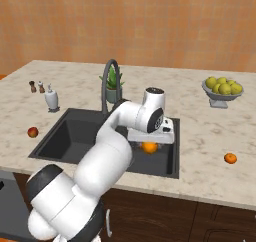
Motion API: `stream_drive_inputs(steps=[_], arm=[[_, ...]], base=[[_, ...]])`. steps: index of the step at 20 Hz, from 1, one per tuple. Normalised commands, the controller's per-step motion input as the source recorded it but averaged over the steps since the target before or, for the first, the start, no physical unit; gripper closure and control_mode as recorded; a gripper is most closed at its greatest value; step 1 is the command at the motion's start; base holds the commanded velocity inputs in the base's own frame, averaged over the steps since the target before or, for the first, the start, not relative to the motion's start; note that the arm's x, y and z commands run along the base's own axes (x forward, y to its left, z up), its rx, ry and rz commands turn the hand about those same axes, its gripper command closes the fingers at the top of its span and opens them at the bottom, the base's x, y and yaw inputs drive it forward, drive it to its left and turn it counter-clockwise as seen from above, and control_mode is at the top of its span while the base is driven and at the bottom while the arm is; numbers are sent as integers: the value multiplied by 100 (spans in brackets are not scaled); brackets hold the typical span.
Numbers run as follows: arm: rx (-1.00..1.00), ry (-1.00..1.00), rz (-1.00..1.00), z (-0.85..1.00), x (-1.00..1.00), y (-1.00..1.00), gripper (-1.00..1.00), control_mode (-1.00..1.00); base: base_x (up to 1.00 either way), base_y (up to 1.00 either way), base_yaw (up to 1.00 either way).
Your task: Put the colander in the sink, put the tangerine, apple, orange in the colander, and turn on the sink faucet and pour water over the colander.
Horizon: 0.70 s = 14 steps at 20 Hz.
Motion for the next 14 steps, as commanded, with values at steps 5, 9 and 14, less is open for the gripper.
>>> stream_drive_inputs(steps=[5,9,14], arm=[[0,-26,0,0,-25,87,100,-100],[0,-19,-5,0,-25,86,100,-100],[0,-8,-12,2,-11,87,100,-100]], base=[[0,0,0],[0,0,0],[0,0,0]])
